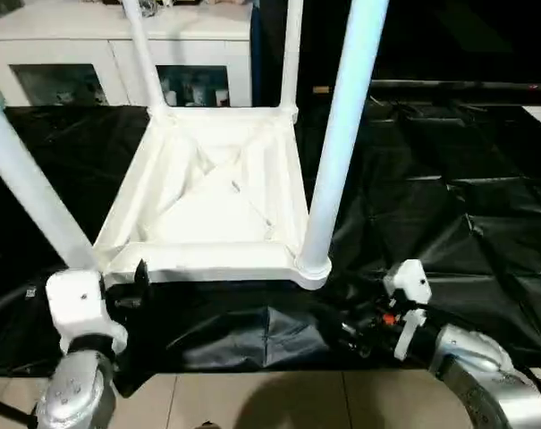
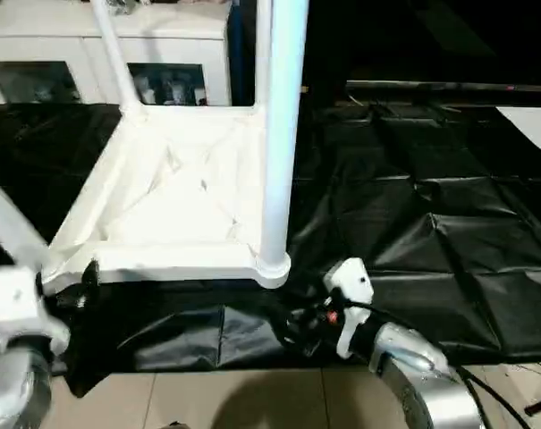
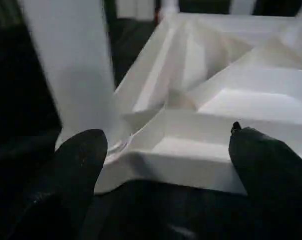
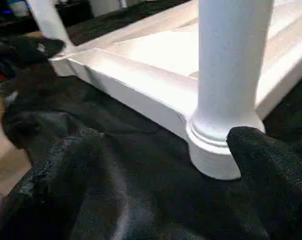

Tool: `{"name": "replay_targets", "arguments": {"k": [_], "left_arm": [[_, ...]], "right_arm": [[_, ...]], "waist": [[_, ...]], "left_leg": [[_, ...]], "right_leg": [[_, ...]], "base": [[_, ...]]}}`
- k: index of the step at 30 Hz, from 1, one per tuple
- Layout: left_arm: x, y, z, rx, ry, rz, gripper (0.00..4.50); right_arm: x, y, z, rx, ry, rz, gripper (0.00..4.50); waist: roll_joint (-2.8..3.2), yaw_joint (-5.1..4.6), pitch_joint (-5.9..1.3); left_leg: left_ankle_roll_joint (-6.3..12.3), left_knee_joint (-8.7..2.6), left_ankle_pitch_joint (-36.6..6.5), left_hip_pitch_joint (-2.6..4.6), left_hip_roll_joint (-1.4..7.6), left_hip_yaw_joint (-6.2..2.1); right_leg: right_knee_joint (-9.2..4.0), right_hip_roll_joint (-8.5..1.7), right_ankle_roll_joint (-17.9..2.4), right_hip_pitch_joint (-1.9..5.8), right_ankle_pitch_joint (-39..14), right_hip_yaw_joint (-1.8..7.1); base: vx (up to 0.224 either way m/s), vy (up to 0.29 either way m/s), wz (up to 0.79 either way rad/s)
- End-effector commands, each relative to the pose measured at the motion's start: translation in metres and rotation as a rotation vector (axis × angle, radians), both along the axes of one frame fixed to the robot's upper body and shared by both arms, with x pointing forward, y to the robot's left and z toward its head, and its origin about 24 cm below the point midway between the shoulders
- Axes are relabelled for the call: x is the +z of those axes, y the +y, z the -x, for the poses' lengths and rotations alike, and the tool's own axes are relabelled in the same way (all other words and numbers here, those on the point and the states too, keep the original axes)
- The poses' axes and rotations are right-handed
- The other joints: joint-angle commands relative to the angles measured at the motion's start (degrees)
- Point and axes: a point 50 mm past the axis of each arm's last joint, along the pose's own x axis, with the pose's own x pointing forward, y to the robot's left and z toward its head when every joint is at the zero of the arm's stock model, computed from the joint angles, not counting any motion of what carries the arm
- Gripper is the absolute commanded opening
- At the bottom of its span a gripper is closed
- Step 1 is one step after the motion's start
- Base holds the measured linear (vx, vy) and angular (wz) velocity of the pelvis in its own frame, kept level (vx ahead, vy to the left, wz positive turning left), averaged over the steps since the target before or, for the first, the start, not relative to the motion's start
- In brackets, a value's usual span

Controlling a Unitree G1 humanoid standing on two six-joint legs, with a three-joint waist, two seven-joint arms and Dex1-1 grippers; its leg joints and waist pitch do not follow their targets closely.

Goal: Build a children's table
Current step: Rotate leg to tighten, then flip table

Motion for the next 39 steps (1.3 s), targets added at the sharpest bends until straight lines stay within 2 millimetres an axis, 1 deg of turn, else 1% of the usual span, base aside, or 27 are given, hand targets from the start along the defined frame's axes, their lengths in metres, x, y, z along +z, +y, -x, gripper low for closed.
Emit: {"name": "replay_targets", "arguments": {"k": [1,2,4,5,6,8,9,11,12,14,15,16,17,18,19,21,23,24,27,28,31,32,33,35,36,37,39], "left_arm": [[0.007,0.012,0.004,0.088,-0.011,-0.044,4.43],[0.007,0.018,0.005,0.115,-0.001,-0.048,4.43],[0.010,0.027,0.004,0.148,0.000,-0.057,4.43],[0.011,0.028,0.003,0.149,-0.001,-0.058,4.43],[0.013,0.033,0.001,0.156,-0.008,-0.064,4.43],[0.017,0.039,-0.003,0.156,-0.026,-0.061,4.43],[0.018,0.041,-0.007,0.153,-0.028,-0.067,4.43],[0.020,0.046,-0.013,0.143,-0.031,-0.073,4.43],[0.020,0.046,-0.014,0.134,-0.029,-0.074,4.43],[0.020,0.048,-0.026,0.073,-0.026,-0.068,4.43],[0.020,0.047,-0.029,0.056,-0.030,-0.063,4.43],[0.020,0.047,-0.030,0.053,-0.030,-0.062,4.43],[0.019,0.048,-0.037,0.027,-0.023,-0.052,4.43],[0.018,0.049,-0.043,0.011,-0.013,-0.054,4.43],[0.018,0.049,-0.043,0.011,-0.013,-0.054,4.43],[0.017,0.057,-0.052,0.034,0.005,-0.042,4.43],[0.018,0.064,-0.056,0.068,0.007,-0.022,4.43],[0.019,0.067,-0.058,0.087,0.006,-0.007,4.43],[0.020,0.069,-0.064,0.086,-0.003,0.014,4.43],[0.021,0.069,-0.067,0.073,-0.008,0.025,4.43],[0.021,0.068,-0.072,0.049,-0.008,0.026,4.43],[0.021,0.067,-0.075,0.039,-0.005,0.027,4.43],[0.021,0.067,-0.076,0.033,-0.005,0.027,4.43],[0.021,0.066,-0.080,0.016,0.001,0.031,4.43],[0.020,0.064,-0.082,-0.001,0.006,0.045,4.27],[0.020,0.063,-0.083,-0.007,0.011,0.051,4.27],[0.020,0.062,-0.083,-0.006,0.015,0.055,4.17]], "right_arm": [[0.008,0.002,-0.004,0.052,-0.013,-0.024,4.50],[0.009,0.003,-0.005,0.076,-0.014,-0.033,4.50],[0.013,0.007,-0.008,0.133,-0.016,-0.050,4.50],[0.014,0.008,-0.008,0.141,-0.017,-0.052,4.50],[0.015,0.012,-0.010,0.170,-0.017,-0.060,4.50],[0.015,0.016,-0.012,0.195,-0.018,-0.060,4.50],[0.015,0.019,-0.013,0.213,-0.019,-0.056,4.50],[0.015,0.023,-0.015,0.230,-0.021,-0.052,4.50],[0.015,0.024,-0.016,0.232,-0.023,-0.053,4.50],[0.018,0.030,-0.021,0.233,-0.037,-0.062,4.50],[0.018,0.031,-0.022,0.230,-0.040,-0.065,4.50],[0.018,0.031,-0.022,0.231,-0.040,-0.066,4.50],[0.019,0.034,-0.022,0.242,-0.037,-0.077,4.50],[0.019,0.036,-0.022,0.251,-0.034,-0.084,4.50],[0.019,0.036,-0.022,0.251,-0.034,-0.084,4.50],[0.019,0.041,-0.022,0.268,-0.037,-0.082,4.50],[0.019,0.044,-0.022,0.272,-0.042,-0.082,4.50],[0.020,0.045,-0.022,0.275,-0.046,-0.083,4.50],[0.020,0.047,-0.023,0.268,-0.050,-0.091,4.50],[0.020,0.047,-0.024,0.264,-0.052,-0.092,4.50],[0.019,0.048,-0.025,0.252,-0.060,-0.089,4.50],[0.019,0.049,-0.026,0.246,-0.064,-0.088,4.50],[0.019,0.049,-0.026,0.241,-0.066,-0.088,4.50],[0.019,0.049,-0.027,0.223,-0.075,-0.086,4.50],[0.018,0.050,-0.028,0.211,-0.078,-0.084,4.50],[0.017,0.050,-0.029,0.203,-0.080,-0.081,4.50],[0.017,0.049,-0.029,0.195,-0.081,-0.077,4.50]], "waist": [[-0.30,0.11,-2.50],[-0.25,0.14,-2.52],[-0.23,0.30,-2.57],[-0.20,0.34,-2.63],[-0.04,0.48,-2.59],[0.08,0.51,-2.51],[0.24,0.53,-2.46],[0.19,0.52,-2.37],[0.30,0.57,-2.41],[0.25,0.53,-2.47],[0.07,0.69,-2.50],[0.09,0.68,-2.48],[-0.17,0.75,-2.50],[-0.18,0.71,-2.58],[0.00,0.77,-2.67],[0.07,0.73,-2.78],[0.21,0.59,-2.96],[0.15,0.58,-2.97],[0.22,0.67,-3.00],[0.47,0.65,-2.96],[0.38,0.68,-2.85],[0.62,0.76,-2.76],[0.62,0.87,-2.75],[0.90,1.02,-2.67],[1.13,1.05,-2.63],[0.96,1.10,-2.55],[0.99,1.27,-2.57]], "left_leg": [[2.43,-5.20,-9.2,0.24,2.96,-1.21],[2.98,-5.09,-8.5,0.28,2.90,-1.20],[3.42,-4.95,-8.1,0.45,2.89,-1.14],[3.50,-4.91,-7.9,0.53,2.88,-1.17],[3.51,-4.99,-8.1,0.57,2.91,-1.13],[3.05,-5.11,-9.2,0.65,2.86,-1.16],[2.51,-5.25,-10.2,0.75,2.98,-1.22],[1.75,-5.43,-11.7,0.81,2.98,-1.19],[1.49,-5.42,-11.9,0.85,2.98,-1.20],[0.65,-5.44,-12.2,0.92,2.76,-1.17],[0.43,-5.47,-12.0,1.00,2.77,-1.10],[0.32,-5.51,-11.9,0.92,2.81,-1.15],[0.35,-5.56,-11.4,0.88,2.86,-1.13],[0.39,-5.43,-10.7,0.96,2.83,-1.07],[0.40,-5.40,-10.1,0.99,2.76,-1.11],[0.20,-5.37,-9.4,1.00,2.82,-1.21],[0.23,-5.10,-8.0,1.00,2.57,-1.09],[0.35,-5.12,-7.6,0.89,2.59,-1.16],[0.45,-5.13,-7.6,0.95,2.63,-1.19],[0.28,-5.19,-8.2,1.01,2.70,-1.18],[0.11,-5.32,-9.5,1.02,2.68,-1.07],[-0.40,-5.51,-11.1,1.13,2.86,-1.15],[-0.53,-5.56,-11.6,1.18,2.88,-1.15],[-1.08,-5.67,-12.5,1.18,2.89,-1.20],[-1.34,-5.74,-13.2,1.21,2.90,-1.27],[-1.62,-5.85,-14.1,1.28,2.93,-1.22],[-1.92,-5.87,-14.4,1.29,2.97,-1.23]], "right_leg": [[-4.49,-3.32,-9.3,1.05,2.1,2.01],[-4.30,-3.28,-9.6,1.09,4.0,1.96],[-4.21,-3.21,-9.9,1.08,5.1,1.94],[-4.13,-3.18,-10.1,1.06,5.4,1.90],[-4.20,-3.22,-10.3,1.04,5.0,1.86],[-4.26,-3.18,-10.7,0.96,3.6,1.80],[-4.28,-3.23,-10.8,0.92,2.4,1.82],[-4.42,-3.25,-10.7,0.87,0.7,1.90],[-4.36,-3.26,-10.6,0.85,0.5,1.92],[-4.31,-3.22,-10.3,0.72,-0.1,1.99],[-4.31,-3.32,-10.4,0.67,-0.4,2.04],[-4.25,-3.37,-10.4,0.73,-0.3,2.06],[-4.17,-3.44,-10.4,0.79,-0.1,2.07],[-4.10,-3.39,-10.4,0.73,0.8,2.09],[-3.98,-3.38,-10.4,0.74,1.6,2.04],[-3.82,-3.41,-10.4,0.87,3.5,1.96],[-3.56,-3.32,-10.8,0.94,6.6,1.91],[-3.49,-3.38,-10.9,1.08,7.3,1.86],[-3.42,-3.44,-11.3,1.11,7.9,1.81],[-3.47,-3.42,-11.6,1.03,7.7,1.79],[-3.60,-3.49,-11.9,1.01,6.5,1.87],[-3.73,-3.57,-11.9,0.95,4.7,1.90],[-3.77,-3.59,-11.9,0.94,4.2,1.90],[-3.82,-3.61,-11.7,0.85,3.0,1.96],[-3.83,-3.66,-11.6,0.82,2.3,2.01],[-3.98,-3.67,-11.4,0.72,1.2,2.05],[-3.98,-3.73,-11.5,0.68,0.8,2.08]], "base": [[0.000,0.000,0.00],[0.000,0.000,0.00],[0.000,0.000,0.00],[0.000,0.000,0.00],[0.000,0.000,0.00],[0.000,0.000,0.00],[0.000,0.000,0.00],[0.000,0.000,0.00],[0.000,0.000,0.00],[0.000,0.000,0.00],[0.000,0.000,0.00],[0.000,0.000,0.00],[0.000,0.000,0.00],[0.000,0.000,0.00],[0.000,0.000,0.00],[0.000,0.000,0.00],[0.000,0.000,0.00],[0.000,0.000,0.00],[0.000,0.000,0.00],[0.000,0.000,0.00],[0.000,0.000,0.00],[0.000,0.000,0.00],[0.000,0.000,0.00],[0.000,0.000,0.00],[0.000,0.000,0.00],[0.000,0.000,0.00],[0.000,0.000,0.00]]}}
